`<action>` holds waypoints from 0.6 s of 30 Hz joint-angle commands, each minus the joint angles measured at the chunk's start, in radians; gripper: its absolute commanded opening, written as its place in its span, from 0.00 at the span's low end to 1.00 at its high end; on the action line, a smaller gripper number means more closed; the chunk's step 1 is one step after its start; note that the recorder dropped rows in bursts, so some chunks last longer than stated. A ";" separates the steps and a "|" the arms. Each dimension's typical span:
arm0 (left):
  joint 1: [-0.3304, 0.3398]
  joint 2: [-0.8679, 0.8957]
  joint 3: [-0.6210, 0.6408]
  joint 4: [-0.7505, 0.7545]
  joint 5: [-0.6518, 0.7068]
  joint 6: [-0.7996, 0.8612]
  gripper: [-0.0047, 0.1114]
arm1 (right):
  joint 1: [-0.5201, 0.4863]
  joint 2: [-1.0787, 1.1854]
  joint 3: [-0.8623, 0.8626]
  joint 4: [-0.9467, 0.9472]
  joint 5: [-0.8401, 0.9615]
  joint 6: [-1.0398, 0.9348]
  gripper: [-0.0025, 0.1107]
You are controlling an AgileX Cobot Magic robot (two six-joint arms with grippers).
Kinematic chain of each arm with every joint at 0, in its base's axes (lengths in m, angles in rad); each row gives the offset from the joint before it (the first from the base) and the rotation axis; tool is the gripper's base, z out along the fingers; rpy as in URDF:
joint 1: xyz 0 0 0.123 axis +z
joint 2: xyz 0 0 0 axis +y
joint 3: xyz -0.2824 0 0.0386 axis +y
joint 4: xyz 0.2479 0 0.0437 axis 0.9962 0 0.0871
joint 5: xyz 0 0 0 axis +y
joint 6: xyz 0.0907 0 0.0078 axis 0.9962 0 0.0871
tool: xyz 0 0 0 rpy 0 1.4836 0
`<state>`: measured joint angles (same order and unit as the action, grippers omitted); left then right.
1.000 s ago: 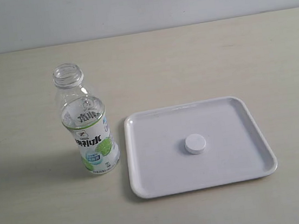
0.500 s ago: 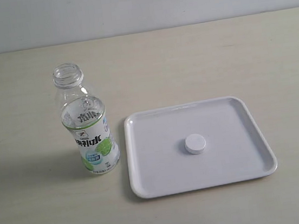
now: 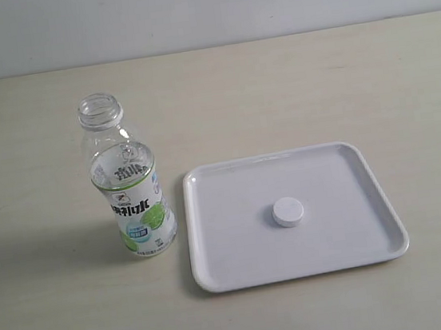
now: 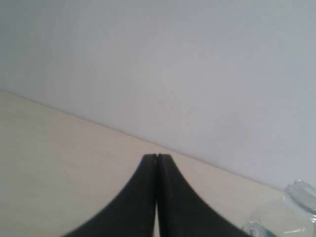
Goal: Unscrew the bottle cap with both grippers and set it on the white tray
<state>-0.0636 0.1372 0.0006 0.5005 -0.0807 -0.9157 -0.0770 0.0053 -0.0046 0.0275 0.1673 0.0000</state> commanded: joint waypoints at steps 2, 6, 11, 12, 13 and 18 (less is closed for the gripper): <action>-0.006 -0.093 -0.001 -0.372 0.107 0.369 0.06 | -0.005 -0.005 0.005 -0.001 -0.004 0.000 0.02; -0.006 -0.137 -0.001 -0.412 0.211 0.469 0.06 | -0.005 -0.005 0.005 -0.001 -0.004 0.000 0.02; -0.006 -0.137 -0.001 -0.412 0.230 0.546 0.06 | -0.005 -0.005 0.005 0.020 -0.006 0.000 0.02; -0.006 -0.137 -0.001 -0.412 0.230 0.552 0.06 | -0.005 -0.005 0.005 0.020 -0.006 0.000 0.02; -0.006 -0.137 -0.001 -0.412 0.230 0.563 0.06 | -0.005 -0.005 0.005 0.020 -0.006 0.000 0.02; -0.006 -0.137 -0.001 -0.463 0.233 0.601 0.06 | -0.005 -0.005 0.005 0.020 -0.006 0.000 0.02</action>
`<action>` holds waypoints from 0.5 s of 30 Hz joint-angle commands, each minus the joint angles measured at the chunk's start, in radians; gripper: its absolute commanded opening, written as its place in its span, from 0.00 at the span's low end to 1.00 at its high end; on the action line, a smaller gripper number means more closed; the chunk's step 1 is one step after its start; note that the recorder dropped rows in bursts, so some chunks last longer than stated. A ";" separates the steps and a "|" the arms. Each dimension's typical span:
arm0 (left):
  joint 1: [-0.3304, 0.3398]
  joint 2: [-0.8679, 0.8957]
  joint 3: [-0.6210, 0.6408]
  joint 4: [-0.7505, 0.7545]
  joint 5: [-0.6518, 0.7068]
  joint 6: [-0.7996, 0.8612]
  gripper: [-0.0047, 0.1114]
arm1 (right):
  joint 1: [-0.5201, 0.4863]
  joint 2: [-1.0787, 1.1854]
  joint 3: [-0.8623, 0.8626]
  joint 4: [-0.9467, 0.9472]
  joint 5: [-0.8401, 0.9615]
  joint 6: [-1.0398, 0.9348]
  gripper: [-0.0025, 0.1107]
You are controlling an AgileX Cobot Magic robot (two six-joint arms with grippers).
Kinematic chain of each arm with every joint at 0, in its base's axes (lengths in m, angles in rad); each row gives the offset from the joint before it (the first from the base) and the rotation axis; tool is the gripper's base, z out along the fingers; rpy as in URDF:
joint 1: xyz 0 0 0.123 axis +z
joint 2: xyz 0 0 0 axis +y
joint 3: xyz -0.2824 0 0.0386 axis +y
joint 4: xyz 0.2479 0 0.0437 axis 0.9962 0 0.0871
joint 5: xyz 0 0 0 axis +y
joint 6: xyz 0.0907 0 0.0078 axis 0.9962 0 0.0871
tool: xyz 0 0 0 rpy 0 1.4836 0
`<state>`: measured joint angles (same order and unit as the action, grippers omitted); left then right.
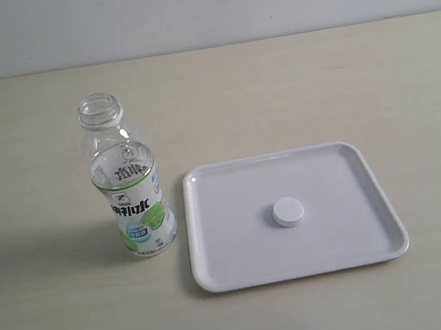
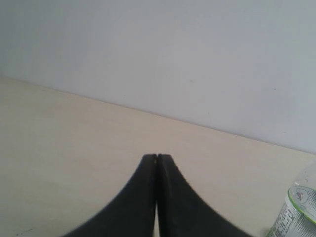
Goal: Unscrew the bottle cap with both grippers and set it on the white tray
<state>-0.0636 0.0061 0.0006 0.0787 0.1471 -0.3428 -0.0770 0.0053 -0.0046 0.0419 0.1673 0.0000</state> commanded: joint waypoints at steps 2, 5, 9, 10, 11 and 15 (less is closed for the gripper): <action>-0.006 -0.006 -0.001 -0.049 0.005 0.028 0.06 | -0.005 -0.005 0.005 0.005 -0.006 0.000 0.02; -0.006 -0.006 -0.001 -0.049 0.005 0.028 0.06 | -0.005 -0.005 0.005 0.005 -0.006 0.000 0.02; -0.006 -0.006 -0.001 -0.040 0.005 0.028 0.06 | -0.005 -0.005 0.005 0.005 -0.006 0.000 0.02; -0.006 -0.006 -0.001 -0.040 0.005 0.028 0.06 | -0.005 -0.005 0.005 0.005 -0.006 0.000 0.02; -0.006 -0.006 -0.001 -0.040 0.005 0.028 0.06 | -0.005 -0.005 0.005 0.005 -0.006 0.000 0.02; -0.006 -0.006 -0.001 -0.040 0.005 0.028 0.06 | -0.005 -0.005 0.005 0.005 -0.006 0.000 0.02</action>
